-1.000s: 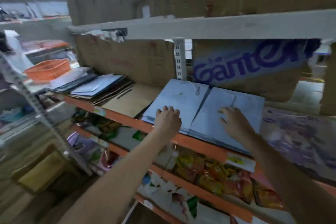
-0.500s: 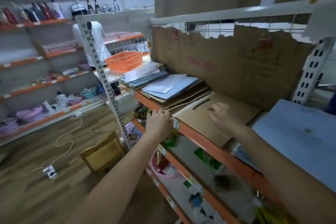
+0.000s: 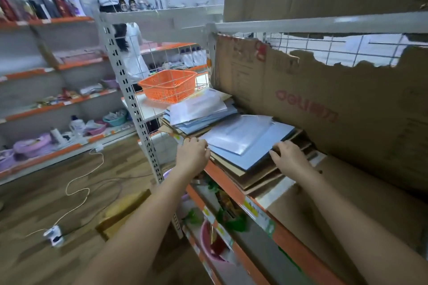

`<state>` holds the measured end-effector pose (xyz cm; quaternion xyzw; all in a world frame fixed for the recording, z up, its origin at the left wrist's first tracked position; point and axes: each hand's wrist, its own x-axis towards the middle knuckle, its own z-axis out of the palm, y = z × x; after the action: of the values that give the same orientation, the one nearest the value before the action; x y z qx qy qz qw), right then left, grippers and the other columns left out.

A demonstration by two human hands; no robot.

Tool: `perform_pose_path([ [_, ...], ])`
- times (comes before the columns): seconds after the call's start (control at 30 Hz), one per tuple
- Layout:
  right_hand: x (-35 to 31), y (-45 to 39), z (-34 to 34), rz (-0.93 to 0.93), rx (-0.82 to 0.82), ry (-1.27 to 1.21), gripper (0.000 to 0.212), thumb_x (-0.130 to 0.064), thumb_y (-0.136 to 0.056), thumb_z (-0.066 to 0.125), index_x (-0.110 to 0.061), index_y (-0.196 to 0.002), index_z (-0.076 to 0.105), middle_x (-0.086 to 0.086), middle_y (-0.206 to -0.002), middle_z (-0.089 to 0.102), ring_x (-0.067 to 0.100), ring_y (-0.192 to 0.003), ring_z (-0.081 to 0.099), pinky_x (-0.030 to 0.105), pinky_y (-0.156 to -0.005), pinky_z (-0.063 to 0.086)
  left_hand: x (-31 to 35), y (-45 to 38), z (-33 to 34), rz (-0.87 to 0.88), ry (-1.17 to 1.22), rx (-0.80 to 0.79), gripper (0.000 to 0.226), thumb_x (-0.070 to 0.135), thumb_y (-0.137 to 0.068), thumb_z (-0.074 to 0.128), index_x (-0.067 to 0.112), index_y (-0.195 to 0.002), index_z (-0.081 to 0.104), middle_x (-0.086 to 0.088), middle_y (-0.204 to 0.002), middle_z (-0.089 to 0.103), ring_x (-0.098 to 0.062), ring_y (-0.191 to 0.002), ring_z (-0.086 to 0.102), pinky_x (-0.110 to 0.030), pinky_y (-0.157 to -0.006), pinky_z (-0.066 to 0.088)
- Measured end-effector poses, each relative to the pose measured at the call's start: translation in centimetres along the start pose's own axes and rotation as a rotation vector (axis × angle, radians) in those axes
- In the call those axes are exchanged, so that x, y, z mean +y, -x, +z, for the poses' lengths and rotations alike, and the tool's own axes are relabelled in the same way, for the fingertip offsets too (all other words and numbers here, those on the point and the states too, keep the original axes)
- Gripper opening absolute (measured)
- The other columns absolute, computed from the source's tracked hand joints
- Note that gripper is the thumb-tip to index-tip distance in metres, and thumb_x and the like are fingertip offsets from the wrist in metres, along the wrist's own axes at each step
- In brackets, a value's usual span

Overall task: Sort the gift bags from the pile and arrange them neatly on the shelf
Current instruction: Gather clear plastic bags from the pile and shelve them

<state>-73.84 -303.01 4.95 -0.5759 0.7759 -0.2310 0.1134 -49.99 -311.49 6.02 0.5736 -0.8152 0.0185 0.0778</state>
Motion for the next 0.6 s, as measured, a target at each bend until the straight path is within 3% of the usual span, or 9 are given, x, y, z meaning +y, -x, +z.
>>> perform_pose_path([
  [0.2, -1.8, -6.4, 3.1, 0.141, 0.122, 0.054, 0.046, -0.032, -0.096, 0.044, 0.001, -0.127, 0.05, 0.017, -0.126, 0.055, 0.03, -0.122, 0.047, 0.035, -0.101, 0.037, -6.5, -10.7, 1.5, 0.063, 0.023, 0.009, 0.037, 0.033, -0.098, 0.034, 0.015, -0.123, 0.054, -0.011, -0.121, 0.055, -0.03, -0.113, 0.047, -0.041, -0.09, 0.045],
  [0.33, -3.4, -10.0, 6.0, 0.362, 0.101, 0.061, 0.054, -0.046, -0.092, 0.046, 0.003, -0.11, 0.056, 0.021, -0.112, 0.06, 0.036, -0.106, 0.054, 0.037, -0.088, 0.041, -10.8, -18.4, 2.0, 0.085, 0.061, -0.017, 0.044, 0.035, -0.095, 0.044, 0.013, -0.132, 0.049, -0.015, -0.131, 0.049, -0.033, -0.123, 0.042, -0.043, -0.098, 0.042],
  [0.4, -4.5, -11.4, 6.9, 0.501, 0.133, -0.016, 0.059, -0.051, -0.086, 0.053, 0.001, -0.114, 0.053, 0.021, -0.115, 0.059, 0.037, -0.106, 0.054, 0.038, -0.085, 0.046, -12.8, -21.9, 2.2, 0.11, 0.061, -0.033, 0.051, 0.039, -0.092, 0.051, 0.012, -0.134, 0.047, -0.015, -0.134, 0.049, -0.033, -0.125, 0.043, -0.04, -0.1, 0.039],
  [0.5, -6.2, -12.8, 7.5, 0.666, 0.176, -0.083, 0.065, -0.044, -0.081, 0.063, 0.0, -0.125, 0.043, 0.02, -0.126, 0.052, 0.037, -0.117, 0.049, 0.038, -0.088, 0.044, -15.2, -26.4, 2.6, 0.17, 0.104, -0.118, 0.068, 0.046, -0.087, 0.058, 0.006, -0.139, 0.04, -0.015, -0.144, 0.043, -0.03, -0.132, 0.039, -0.037, -0.104, 0.034],
  [0.6, -6.4, -13.4, 7.8, 0.722, 0.251, -0.204, 0.056, -0.029, -0.08, 0.069, 0.001, -0.121, 0.045, 0.022, -0.118, 0.057, 0.039, -0.105, 0.056, 0.039, -0.078, 0.048, -16.5, -29.5, 2.9, 0.229, 0.09, -0.261, 0.081, 0.055, -0.086, 0.056, 0.002, -0.142, 0.033, -0.016, -0.15, 0.034, -0.029, -0.137, 0.032, -0.036, -0.109, 0.027],
])
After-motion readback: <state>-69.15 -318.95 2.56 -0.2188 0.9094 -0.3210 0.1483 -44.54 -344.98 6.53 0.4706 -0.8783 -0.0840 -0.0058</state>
